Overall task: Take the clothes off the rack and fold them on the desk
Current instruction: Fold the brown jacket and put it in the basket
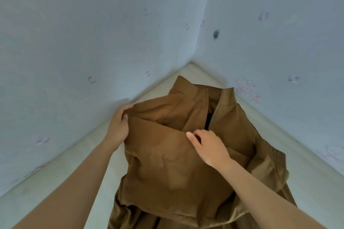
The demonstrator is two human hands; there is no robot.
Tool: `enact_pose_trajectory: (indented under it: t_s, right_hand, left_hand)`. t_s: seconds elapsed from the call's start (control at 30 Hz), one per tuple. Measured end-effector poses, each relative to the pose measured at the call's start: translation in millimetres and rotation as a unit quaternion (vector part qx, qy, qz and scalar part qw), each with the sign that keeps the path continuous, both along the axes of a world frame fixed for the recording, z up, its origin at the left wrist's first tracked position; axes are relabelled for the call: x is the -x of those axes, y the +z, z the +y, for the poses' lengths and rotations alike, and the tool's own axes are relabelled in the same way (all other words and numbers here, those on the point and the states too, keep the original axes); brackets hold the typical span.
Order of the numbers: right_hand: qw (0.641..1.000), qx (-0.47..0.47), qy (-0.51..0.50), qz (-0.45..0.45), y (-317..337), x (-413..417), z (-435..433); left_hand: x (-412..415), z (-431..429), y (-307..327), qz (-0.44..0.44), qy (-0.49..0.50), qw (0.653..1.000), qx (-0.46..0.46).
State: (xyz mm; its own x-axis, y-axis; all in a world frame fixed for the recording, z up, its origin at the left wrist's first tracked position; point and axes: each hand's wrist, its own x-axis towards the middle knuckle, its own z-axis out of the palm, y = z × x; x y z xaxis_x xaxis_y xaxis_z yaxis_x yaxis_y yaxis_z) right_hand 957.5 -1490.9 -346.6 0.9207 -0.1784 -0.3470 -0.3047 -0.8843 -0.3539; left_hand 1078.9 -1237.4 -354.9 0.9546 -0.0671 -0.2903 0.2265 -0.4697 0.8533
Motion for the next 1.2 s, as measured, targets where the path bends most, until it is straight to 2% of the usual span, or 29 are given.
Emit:
enact_pose_trajectory:
  t_s: [0.07,0.1,0.2,0.27,0.37,0.53,0.6,0.7,0.83,0.93,1.0,1.07,1.1,1.2]
  right_hand:
    - [0.998,-0.036,0.007,0.05,7.0,9.7,-1.3]
    - [0.998,-0.043,0.002,0.04,14.3,14.2,-2.2]
    - [0.997,-0.046,-0.02,-0.064,40.7,28.2,-9.5]
    - [0.995,-0.029,0.003,-0.099,58.0,35.3,-16.0]
    - [0.993,0.002,0.039,-0.107,78.2,44.1,-34.8]
    - [0.983,0.044,-0.001,-0.181,101.3,45.7,-82.0]
    - [0.984,0.072,-0.004,-0.162,95.0,43.0,-97.5]
    - [0.986,0.077,-0.033,-0.141,75.8,41.3,-112.4]
    - [0.965,0.101,-0.077,-0.229,55.0,31.3,-113.3]
    - [0.977,0.162,-0.065,-0.126,23.9,31.1,-102.9]
    - [0.974,0.171,-0.078,-0.124,8.4,36.3,-91.9]
    - [0.974,0.137,-0.074,-0.163,2.0,41.8,-75.9]
    - [0.977,0.126,-0.038,-0.166,-2.6,47.0,-66.8]
    - [0.977,0.158,0.076,-0.122,-25.1,69.9,-48.6]
  left_hand:
    - [1.0,3.3,6.5,-0.017,-0.046,0.999,-0.013]
    - [-0.2,3.6,12.3,-0.023,-0.063,0.998,-0.011]
    - [-7.6,-0.3,36.8,-0.04,-0.121,0.992,-0.011]
    - [-15.0,-5.8,51.4,-0.033,-0.187,0.981,-0.023]
    - [-25.7,-21.6,62.6,0.027,-0.302,0.952,-0.052]
    - [-48.1,-40.8,55.3,0.05,-0.426,0.886,-0.174]
    - [-54.0,-49.6,48.2,0.03,-0.442,0.871,-0.212]
    - [-62.1,-59.2,40.5,-0.028,-0.442,0.839,-0.316]
    - [-68.8,-59.2,34.1,-0.115,-0.296,0.881,-0.352]
    - [-42.4,-64.5,21.6,-0.174,-0.215,0.857,-0.435]
    - [-14.4,-72.3,16.0,-0.246,-0.173,0.865,-0.401]
    - [18.5,-84.2,12.4,-0.302,-0.207,0.872,-0.324]
    - [36.4,-89.7,7.6,-0.309,-0.254,0.867,-0.297]
    - [88.8,-90.3,-24.3,-0.256,-0.382,0.825,-0.329]
